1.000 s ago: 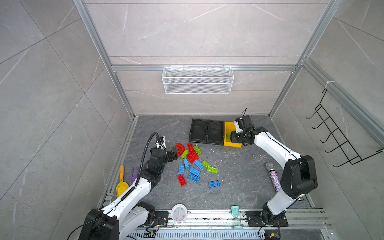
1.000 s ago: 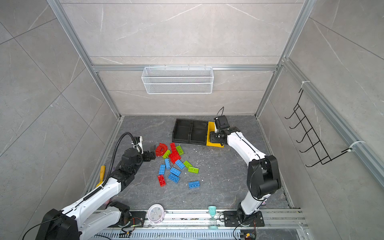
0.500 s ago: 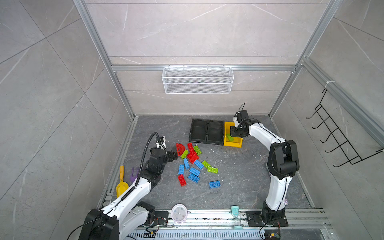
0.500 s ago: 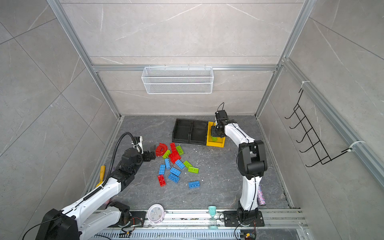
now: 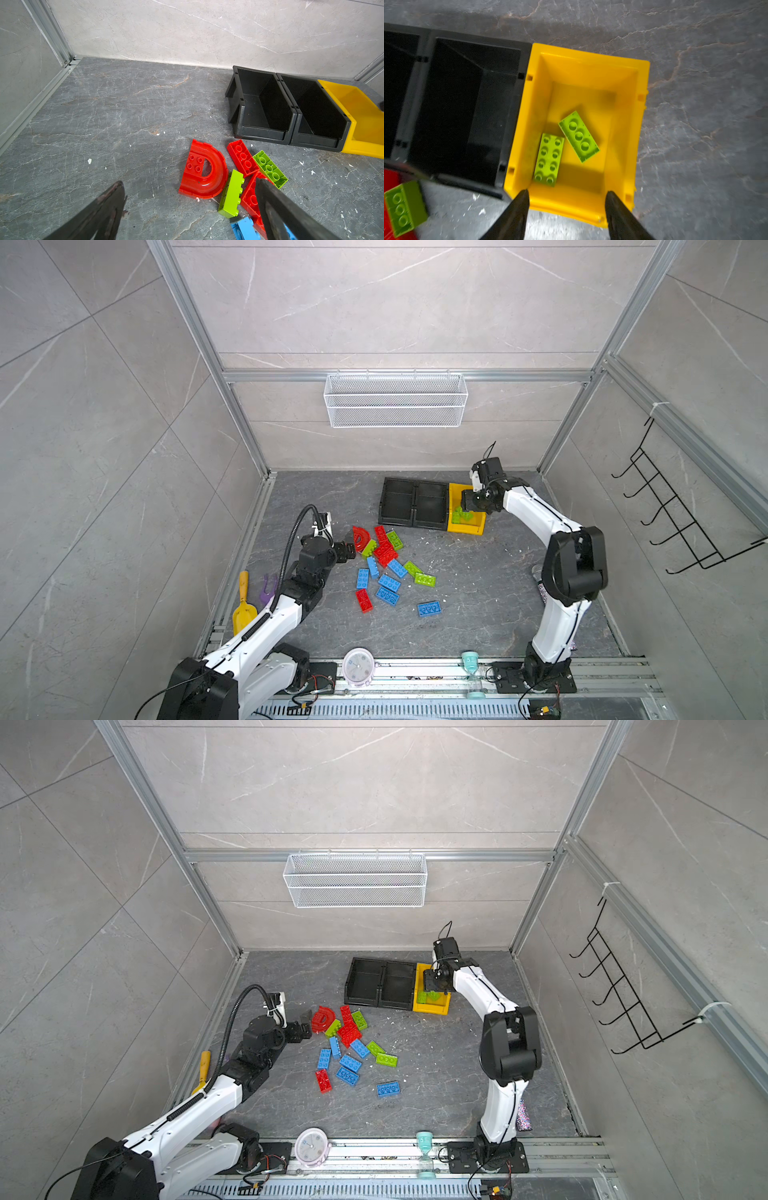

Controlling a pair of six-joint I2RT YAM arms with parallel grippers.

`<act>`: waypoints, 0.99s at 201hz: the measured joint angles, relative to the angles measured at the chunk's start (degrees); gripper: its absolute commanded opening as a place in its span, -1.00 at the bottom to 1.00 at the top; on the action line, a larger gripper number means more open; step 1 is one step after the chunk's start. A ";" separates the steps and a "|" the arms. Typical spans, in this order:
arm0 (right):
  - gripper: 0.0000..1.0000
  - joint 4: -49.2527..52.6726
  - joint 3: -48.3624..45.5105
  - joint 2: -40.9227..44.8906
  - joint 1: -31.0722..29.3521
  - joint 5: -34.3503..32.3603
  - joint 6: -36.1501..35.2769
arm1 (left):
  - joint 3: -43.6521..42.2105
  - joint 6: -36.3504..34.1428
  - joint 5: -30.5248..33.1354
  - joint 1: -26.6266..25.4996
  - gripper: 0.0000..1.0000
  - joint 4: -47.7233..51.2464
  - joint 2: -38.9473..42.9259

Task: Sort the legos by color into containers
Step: 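Move the right gripper back toward the brick pile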

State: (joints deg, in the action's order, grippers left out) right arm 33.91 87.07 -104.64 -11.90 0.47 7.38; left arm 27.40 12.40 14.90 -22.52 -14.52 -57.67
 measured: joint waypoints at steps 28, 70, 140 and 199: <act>0.34 -0.90 -10.10 15.13 -5.75 1.36 -3.43 | -0.31 0.00 0.00 0.00 1.00 -0.17 0.52; 0.38 -3.63 -23.06 25.05 -20.76 6.10 -6.16 | -0.90 -0.04 0.00 0.00 1.00 -0.28 0.76; 0.46 -2.78 -25.81 16.11 -29.92 3.58 -9.18 | -0.90 -0.04 0.04 0.00 1.00 -0.31 0.76; 0.51 -1.77 -24.17 9.51 -33.27 1.01 -10.62 | -0.90 -0.04 0.00 0.00 1.00 -0.31 1.25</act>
State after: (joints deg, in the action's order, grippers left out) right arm 32.14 62.89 -95.13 -45.17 1.48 -3.25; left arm 26.50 12.36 14.90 -22.52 -14.83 -56.42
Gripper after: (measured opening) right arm 0.747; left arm 0.999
